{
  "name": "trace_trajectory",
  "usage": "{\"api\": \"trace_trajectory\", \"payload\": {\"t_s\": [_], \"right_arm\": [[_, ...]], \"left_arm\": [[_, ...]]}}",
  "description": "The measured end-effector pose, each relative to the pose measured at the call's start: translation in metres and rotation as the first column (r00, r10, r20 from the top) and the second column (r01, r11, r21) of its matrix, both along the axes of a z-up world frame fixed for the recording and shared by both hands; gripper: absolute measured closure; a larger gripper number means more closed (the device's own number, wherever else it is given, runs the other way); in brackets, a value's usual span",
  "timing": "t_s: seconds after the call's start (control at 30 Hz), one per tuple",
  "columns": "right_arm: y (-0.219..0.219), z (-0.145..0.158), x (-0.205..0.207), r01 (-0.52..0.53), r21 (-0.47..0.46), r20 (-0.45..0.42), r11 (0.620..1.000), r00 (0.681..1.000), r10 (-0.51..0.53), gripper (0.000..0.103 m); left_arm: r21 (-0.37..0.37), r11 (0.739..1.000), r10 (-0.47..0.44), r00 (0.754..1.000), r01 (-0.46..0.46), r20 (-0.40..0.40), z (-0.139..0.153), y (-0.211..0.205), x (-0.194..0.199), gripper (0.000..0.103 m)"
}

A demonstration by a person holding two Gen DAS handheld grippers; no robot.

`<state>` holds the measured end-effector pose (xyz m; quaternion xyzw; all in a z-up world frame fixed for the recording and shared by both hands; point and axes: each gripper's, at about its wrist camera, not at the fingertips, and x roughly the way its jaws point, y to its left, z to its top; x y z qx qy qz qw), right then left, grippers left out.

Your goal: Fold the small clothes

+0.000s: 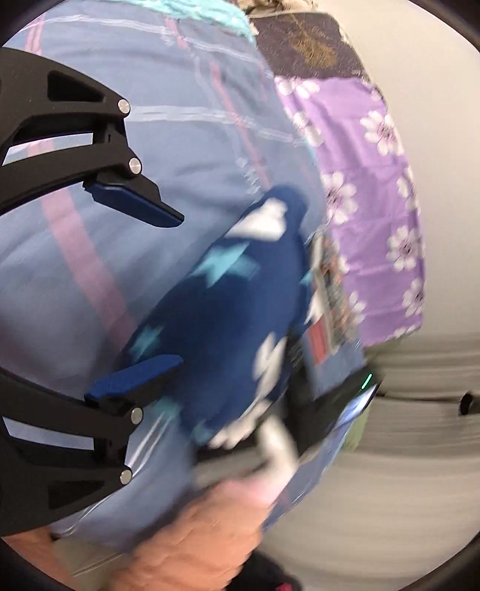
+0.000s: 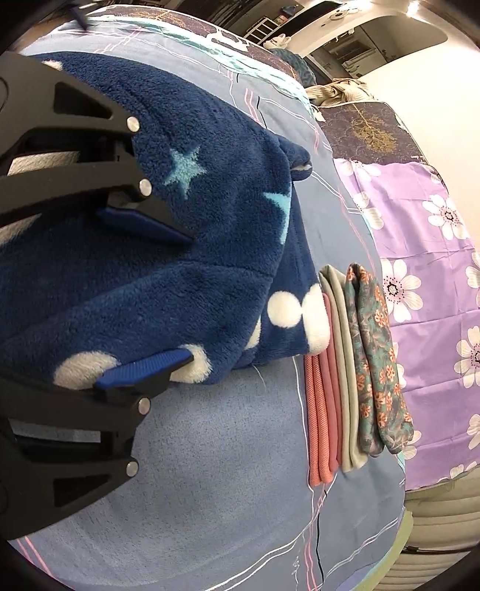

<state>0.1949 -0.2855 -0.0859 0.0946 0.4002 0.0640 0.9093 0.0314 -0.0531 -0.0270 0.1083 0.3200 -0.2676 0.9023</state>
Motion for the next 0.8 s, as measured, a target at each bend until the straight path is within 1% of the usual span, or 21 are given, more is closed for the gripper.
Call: {"api": "trace_trajectory", "payload": {"t_s": [0.07,0.17,0.23,0.27,0.3,0.37,0.4,0.47,0.53,0.57,0.63,0.67,0.7,0.73,0.8], "right_arm": [[0.000,0.000,-0.001,0.001,-0.003,0.002,1.000,1.000,-0.001,0.043],[0.000,0.000,-0.002,0.000,0.001,0.005,1.000,1.000,0.000,0.043],[-0.002,0.000,-0.003,0.000,0.009,0.008,1.000,1.000,0.000,0.043],[-0.003,0.000,-0.003,0.000,0.012,0.010,1.000,1.000,0.000,0.043],[-0.003,0.000,-0.003,0.001,0.017,0.012,1.000,1.000,-0.001,0.043],[-0.003,0.000,-0.004,0.002,0.012,0.021,1.000,1.000,-0.002,0.043],[-0.002,0.000,-0.005,0.002,-0.006,0.034,1.000,0.999,-0.002,0.043],[0.002,-0.001,-0.005,-0.008,-0.052,0.057,0.999,0.998,0.011,0.042],[0.005,-0.001,-0.004,-0.017,-0.065,0.061,0.998,0.998,0.021,0.042],[0.005,-0.001,-0.003,-0.016,-0.067,0.060,0.998,0.998,0.020,0.041],[0.005,-0.001,-0.002,-0.015,-0.070,0.061,0.997,0.998,0.019,0.041],[0.006,-0.001,-0.002,-0.016,-0.065,0.060,0.998,0.998,0.020,0.041],[0.005,-0.001,-0.001,-0.019,-0.056,0.058,0.998,0.998,0.022,0.041],[0.004,-0.001,-0.001,-0.019,-0.052,0.057,0.998,0.998,0.022,0.041],[0.004,-0.001,0.000,-0.014,-0.047,0.056,0.999,0.998,0.017,0.040]], "left_arm": [[0.013,1.000,-0.017,1.000,0.017,-0.011,-0.006,-0.015,-0.011,0.031],[0.099,0.995,-0.007,1.000,0.008,-0.013,-0.023,-0.045,-0.008,0.031],[0.101,0.995,-0.010,1.000,0.013,-0.026,-0.030,-0.059,-0.001,0.031],[0.133,0.991,0.026,1.000,-0.026,-0.003,-0.033,-0.066,0.004,0.031],[0.172,0.983,0.060,0.998,-0.064,0.027,-0.036,-0.071,0.008,0.031],[0.250,0.958,0.118,0.989,-0.137,0.090,-0.043,-0.072,0.018,0.030],[0.294,0.943,0.129,0.986,-0.155,0.106,-0.048,-0.066,0.021,0.030],[0.340,0.928,0.122,0.987,-0.151,0.105,-0.056,-0.048,0.019,0.030],[0.312,0.940,0.123,0.990,-0.140,0.073,-0.057,-0.033,0.014,0.030],[0.296,0.943,0.137,0.989,-0.150,0.064,-0.056,-0.029,0.013,0.030],[0.306,0.938,0.146,0.986,-0.164,0.081,-0.055,-0.033,0.010,0.030],[0.308,0.937,0.146,0.986,-0.166,0.085,-0.054,-0.035,0.009,0.032],[0.299,0.941,0.141,0.987,-0.158,0.076,-0.053,-0.036,0.010,0.034],[0.276,0.951,0.130,0.990,-0.139,0.048,-0.051,-0.037,0.009,0.039],[0.180,0.980,0.101,0.993,-0.089,-0.062,-0.041,-0.027,0.008,0.048]]}}
